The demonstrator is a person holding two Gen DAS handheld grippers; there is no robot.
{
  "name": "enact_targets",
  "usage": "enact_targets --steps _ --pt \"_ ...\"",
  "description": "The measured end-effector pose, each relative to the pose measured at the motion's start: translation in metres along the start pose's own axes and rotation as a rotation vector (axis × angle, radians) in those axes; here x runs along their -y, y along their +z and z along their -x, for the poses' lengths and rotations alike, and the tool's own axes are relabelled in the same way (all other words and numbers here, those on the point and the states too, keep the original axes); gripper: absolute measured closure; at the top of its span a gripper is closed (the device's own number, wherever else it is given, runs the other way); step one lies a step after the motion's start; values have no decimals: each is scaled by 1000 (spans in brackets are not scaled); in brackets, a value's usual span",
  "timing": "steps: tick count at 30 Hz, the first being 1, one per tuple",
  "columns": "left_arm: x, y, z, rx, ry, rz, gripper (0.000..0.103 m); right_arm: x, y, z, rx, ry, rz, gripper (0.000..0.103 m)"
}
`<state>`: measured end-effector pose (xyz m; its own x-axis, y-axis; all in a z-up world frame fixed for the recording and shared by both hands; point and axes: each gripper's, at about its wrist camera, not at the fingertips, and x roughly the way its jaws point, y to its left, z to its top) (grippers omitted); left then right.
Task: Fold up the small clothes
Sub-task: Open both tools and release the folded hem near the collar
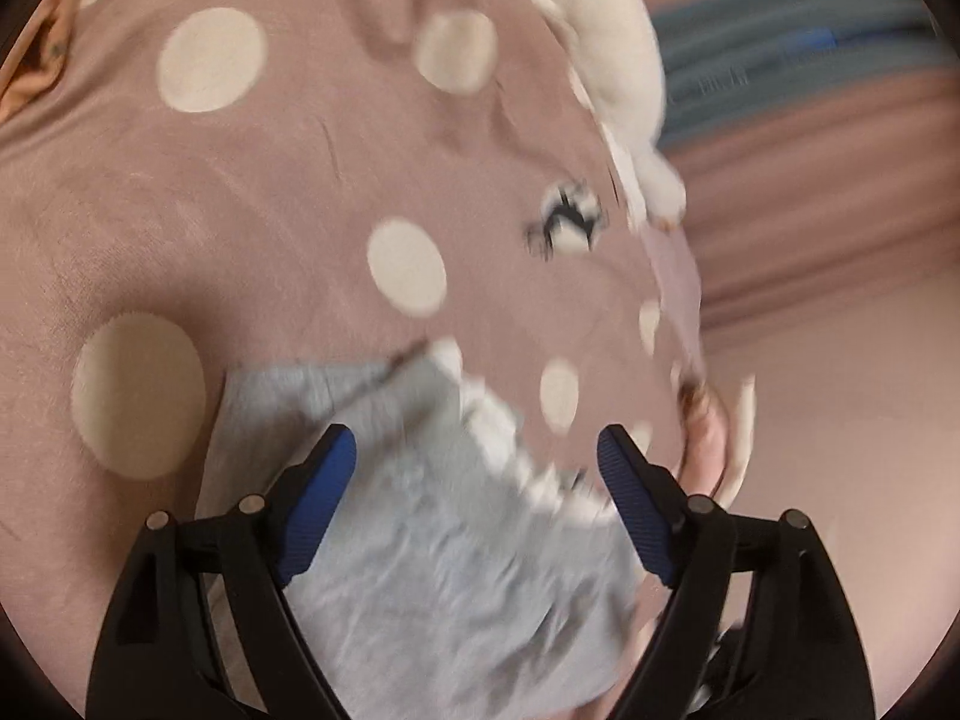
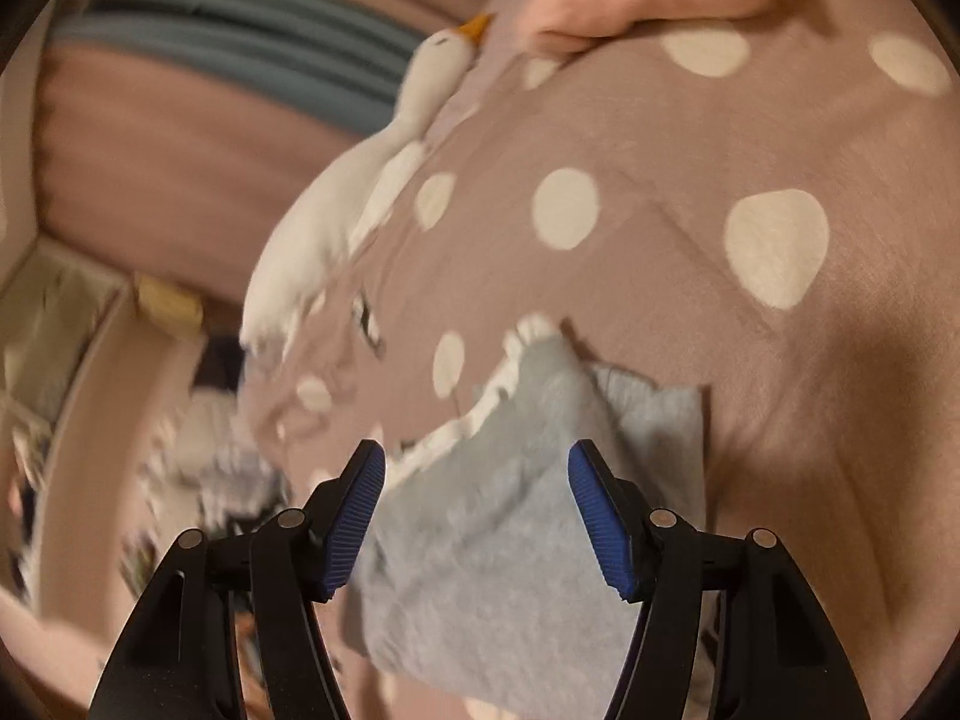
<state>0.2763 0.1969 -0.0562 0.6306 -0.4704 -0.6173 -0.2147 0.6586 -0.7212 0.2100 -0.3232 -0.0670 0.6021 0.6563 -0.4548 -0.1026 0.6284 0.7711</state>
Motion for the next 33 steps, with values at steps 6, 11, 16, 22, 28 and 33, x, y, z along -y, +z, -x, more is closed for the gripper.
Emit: enact_targets --steps 6,11,16,22,28,33 --pt "33 -62 -14 -127 84 -318 33 -40 -36 -29 -63 -213 301 46" --pt "36 -104 -43 -234 162 -486 68 -52 -61 -60 -167 -295 444 68" --pt "8 -126 -50 -272 229 -534 68 -40 -93 -72 -280 -525 571 72" --pt "-20 -129 -3 -251 152 -462 70 -20 -116 -46 -354 -586 588 75" --pt "-54 -116 70 -99 86 -280 22 -39 -112 -26 -298 -497 596 75" --pt "-79 -108 75 -79 49 -120 22 -64 -111 -40 -273 -386 606 75"
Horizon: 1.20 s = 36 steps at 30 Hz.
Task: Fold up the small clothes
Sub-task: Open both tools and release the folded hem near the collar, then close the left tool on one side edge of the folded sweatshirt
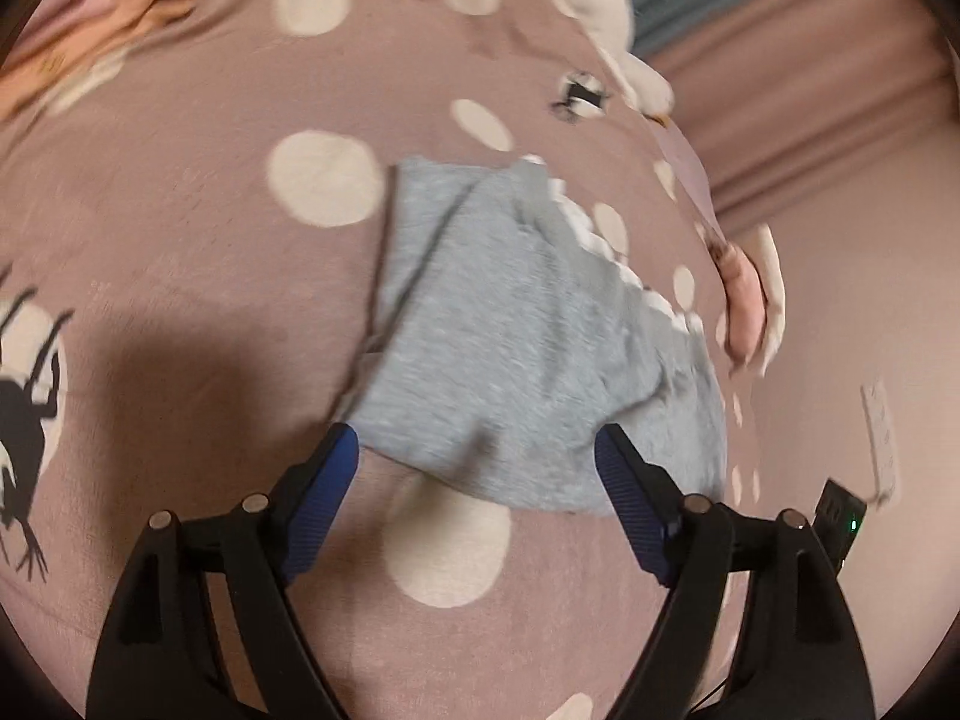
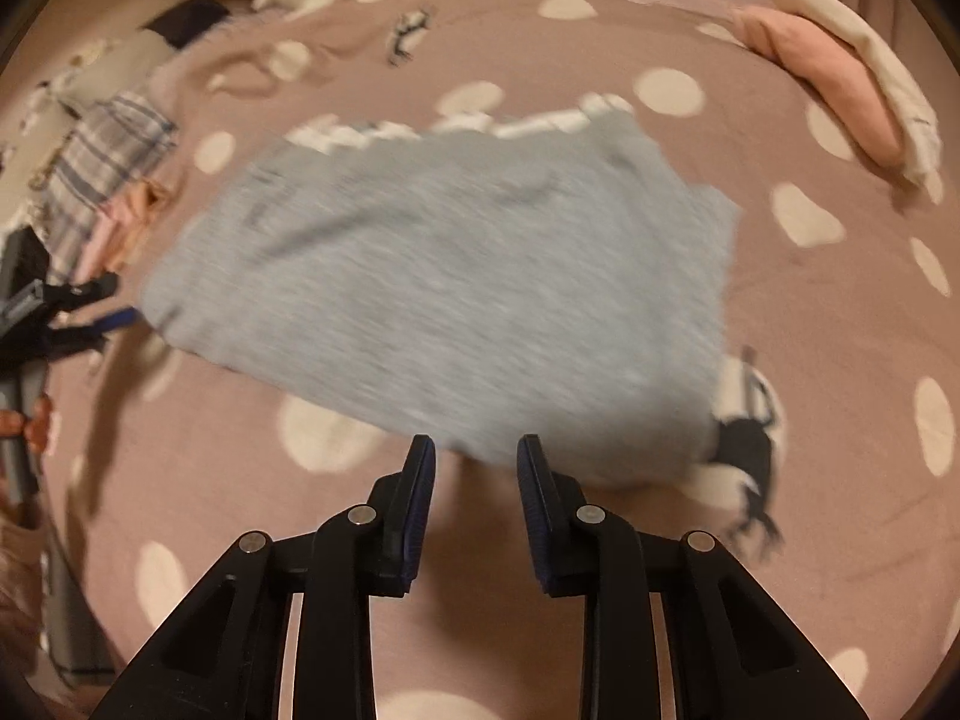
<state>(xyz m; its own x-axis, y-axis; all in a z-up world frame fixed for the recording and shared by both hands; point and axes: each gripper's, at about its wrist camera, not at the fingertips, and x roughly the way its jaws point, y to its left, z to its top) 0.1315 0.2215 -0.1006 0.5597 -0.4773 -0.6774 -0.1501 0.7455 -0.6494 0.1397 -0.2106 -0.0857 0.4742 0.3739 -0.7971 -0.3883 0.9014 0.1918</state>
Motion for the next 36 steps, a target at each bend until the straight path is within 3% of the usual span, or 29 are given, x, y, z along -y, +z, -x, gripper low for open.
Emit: enact_targets --steps 10,13,16,17,19,21,24,28,30,31,36 --pt "-9 25 -27 -35 -62 113 19 -57 65 -24 119 108 6 75" --pt "-8 33 -31 -35 -64 119 19 -60 81 -41 109 128 -26 75" --pt "-6 40 -36 -36 -65 118 19 -64 80 -64 41 103 -14 75" --pt "-5 43 -38 -36 -60 112 23 -63 74 -72 9 82 -4 75" --pt "-3 46 -43 -37 -34 101 40 -61 67 -83 -13 75 2 75" --pt "-4 49 -49 -52 -7 100 63 -56 65 -77 -11 95 -19 75" --pt "-9 52 -52 -59 0 109 79 -62 65 -62 -11 70 11 75" --pt "-17 53 -52 -64 -33 142 84 -68 57 -48 45 111 28 75" --pt "-14 52 -49 -56 -38 144 87 -68 51 -59 9 98 25 75" --pt "-9 52 -46 -50 -39 133 87 -68 47 -72 -21 68 31 75" --pt "37 55 -30 -1 -47 13 90 -56 47 -69 -18 115 -35 74"
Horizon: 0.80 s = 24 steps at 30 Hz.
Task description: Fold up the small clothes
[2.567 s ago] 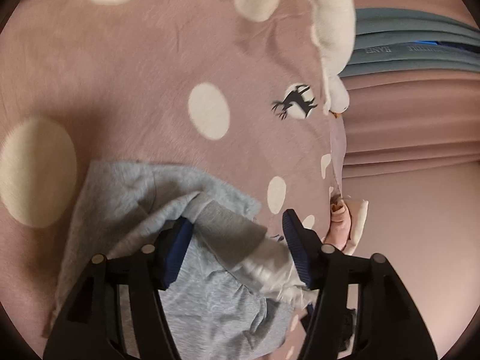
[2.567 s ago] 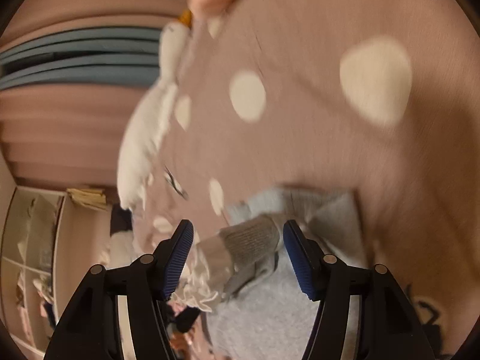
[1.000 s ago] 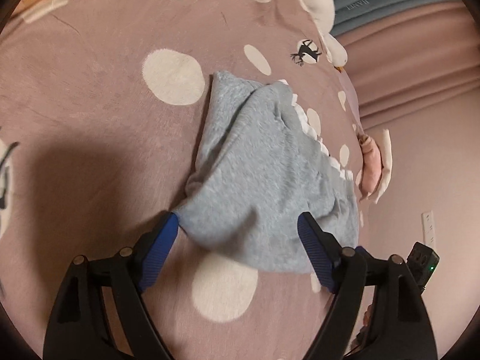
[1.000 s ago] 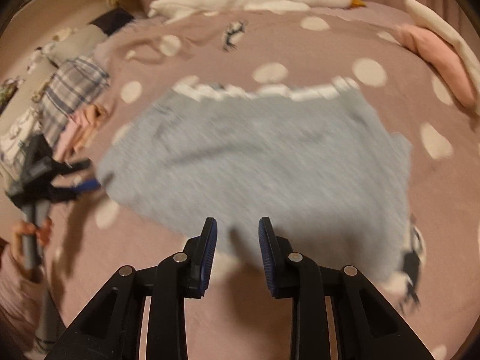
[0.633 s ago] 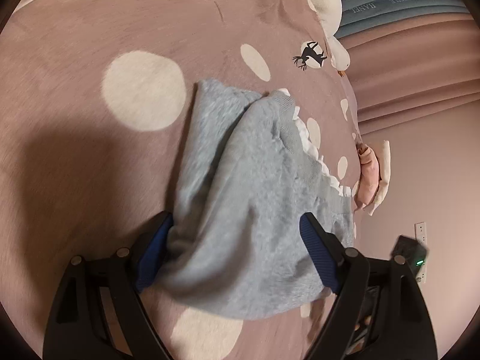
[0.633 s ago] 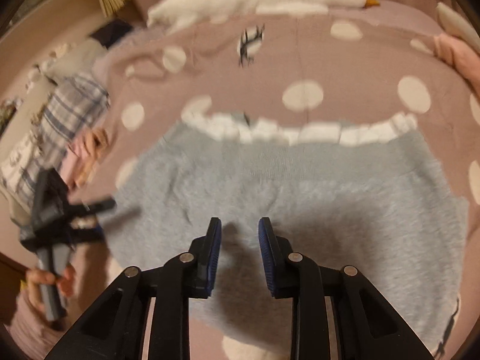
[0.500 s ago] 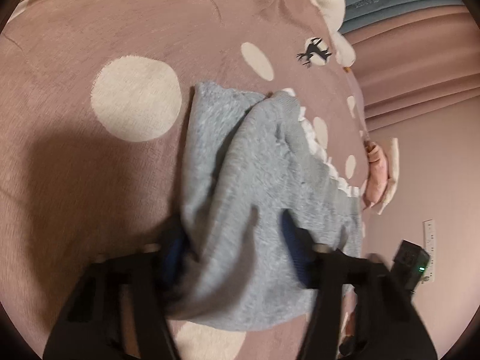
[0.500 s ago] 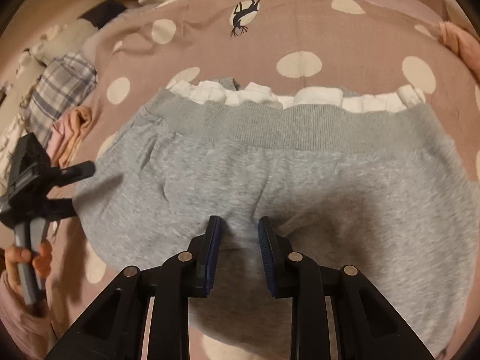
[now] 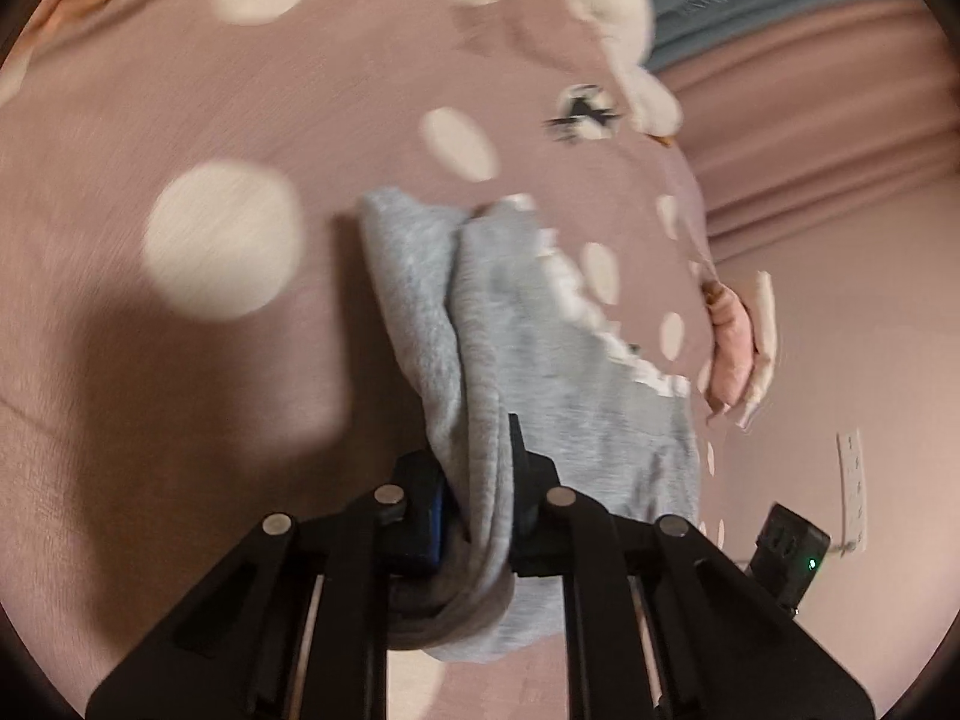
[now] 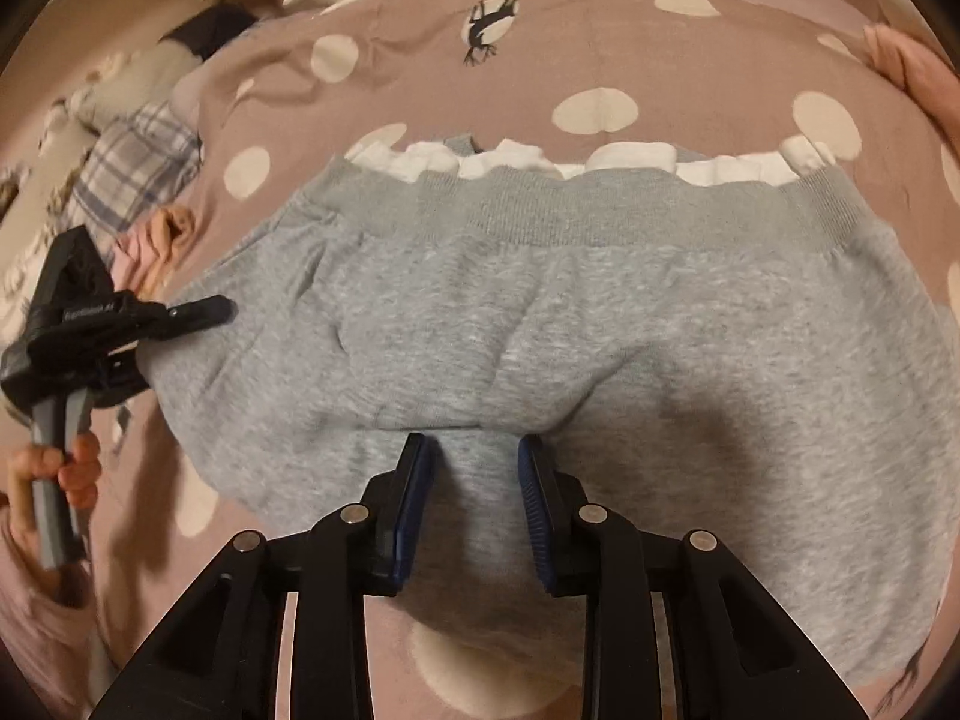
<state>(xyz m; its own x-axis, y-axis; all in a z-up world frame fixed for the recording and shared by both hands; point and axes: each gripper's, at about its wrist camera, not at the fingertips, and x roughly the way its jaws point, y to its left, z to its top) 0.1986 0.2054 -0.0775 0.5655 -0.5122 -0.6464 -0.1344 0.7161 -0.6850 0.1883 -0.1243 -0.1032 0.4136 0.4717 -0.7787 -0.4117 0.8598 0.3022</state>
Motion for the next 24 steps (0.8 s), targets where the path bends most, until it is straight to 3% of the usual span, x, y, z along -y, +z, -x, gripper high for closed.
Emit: enact_targets --steps 4,6,10,14,16,20,24 --pt "50 -2 3 17 -12 -137 90 0 1 14 39 40 -13 74" --pt "75 -7 0 15 -19 -206 89 7 2 23 69 122 -72 71" --pt "120 -21 -15 -7 -19 -337 89 34 9 34 135 334 -262 48" --pt "150 -39 -44 -60 -6 -438 89 65 14 30 177 551 -454 43" --pt "159 -50 -62 -99 0 -470 89 81 13 24 199 617 -532 30" --pt "160 -69 -101 -181 41 -506 86 97 13 1 167 728 -670 24" --pt "147 -73 -119 -236 13 -444 64 97 16 -13 122 716 -685 22"
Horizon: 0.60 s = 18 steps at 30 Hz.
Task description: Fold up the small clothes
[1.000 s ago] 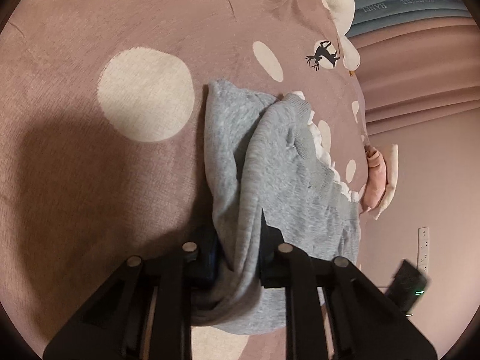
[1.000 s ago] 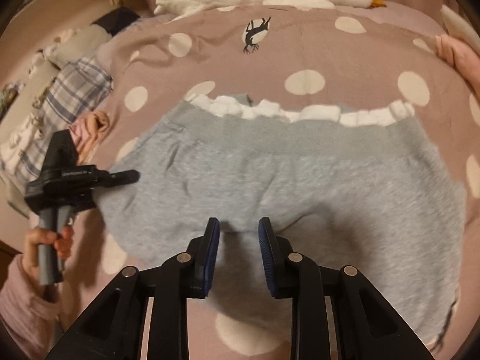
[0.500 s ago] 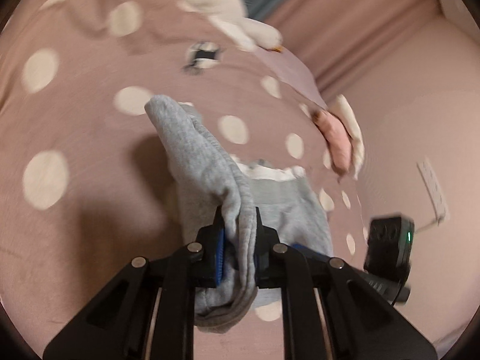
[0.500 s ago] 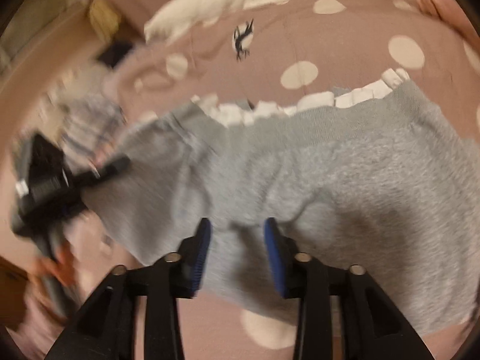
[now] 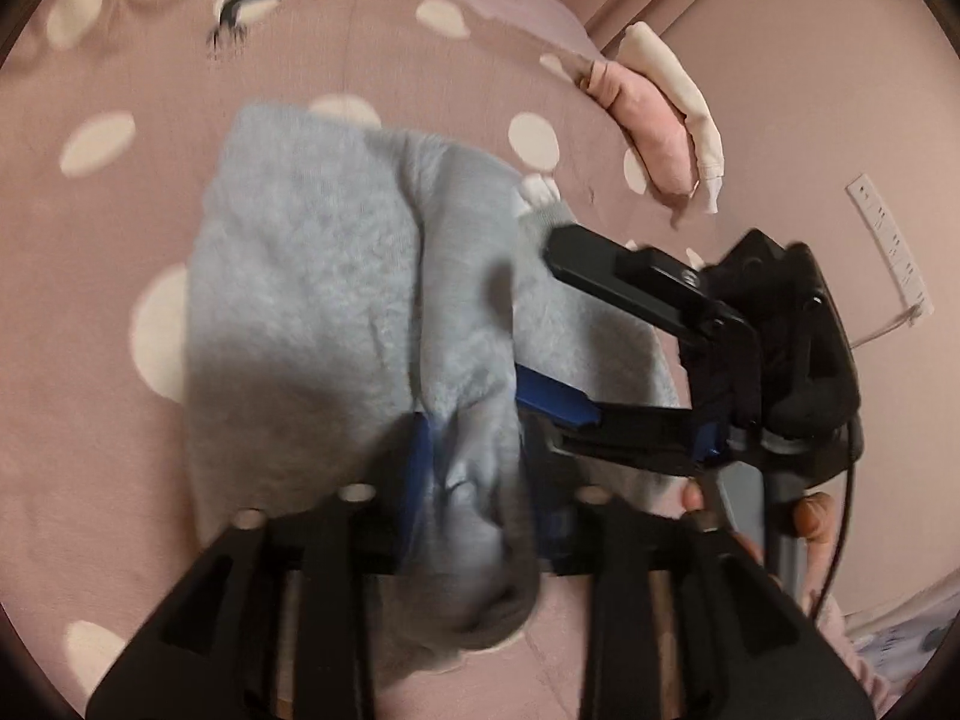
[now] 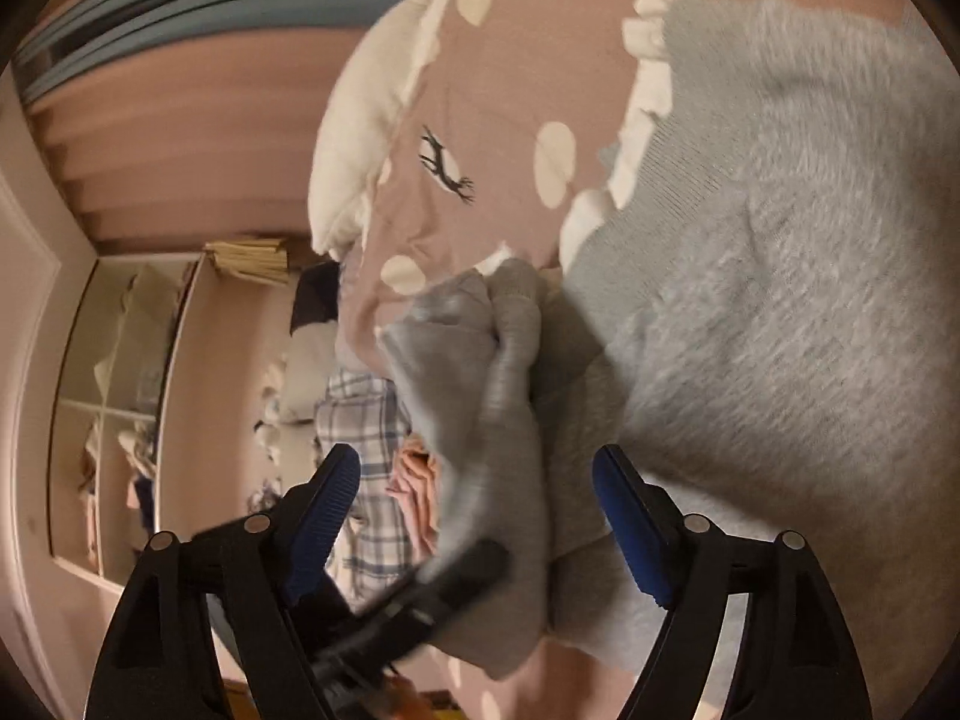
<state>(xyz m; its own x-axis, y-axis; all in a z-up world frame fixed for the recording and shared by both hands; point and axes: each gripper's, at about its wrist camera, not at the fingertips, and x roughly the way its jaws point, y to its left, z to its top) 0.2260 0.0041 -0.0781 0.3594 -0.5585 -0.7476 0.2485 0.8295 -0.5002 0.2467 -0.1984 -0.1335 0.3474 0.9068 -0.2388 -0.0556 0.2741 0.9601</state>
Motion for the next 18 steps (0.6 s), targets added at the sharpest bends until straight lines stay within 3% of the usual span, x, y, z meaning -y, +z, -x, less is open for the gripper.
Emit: enact_targets --steps 2,3,5,11,12,14,15,18 --pt "-1 -2 1 6 -26 2 61 -1 0 -5 -14 -39 8 22" --pt "0 -4 3 2 -37 -12 51 -1 2 -7 -19 -52 14 22" --pt "5 -9 9 6 -36 -35 42 -5 3 -13 -29 -73 30 22" --pt "-15 -35 49 75 -87 45 41 -5 5 -19 -59 -146 82 24" --pt "-20 -39 55 85 -81 60 39 -6 5 -20 -57 -163 100 28" --pt "-33 -48 69 100 -67 93 39 -13 3 -22 -46 -197 149 50" --pt "-38 -50 73 104 -62 106 39 -18 1 -23 -51 -197 174 65" --pt "-53 -59 88 125 -44 149 39 -33 -7 -31 -58 -230 276 82"
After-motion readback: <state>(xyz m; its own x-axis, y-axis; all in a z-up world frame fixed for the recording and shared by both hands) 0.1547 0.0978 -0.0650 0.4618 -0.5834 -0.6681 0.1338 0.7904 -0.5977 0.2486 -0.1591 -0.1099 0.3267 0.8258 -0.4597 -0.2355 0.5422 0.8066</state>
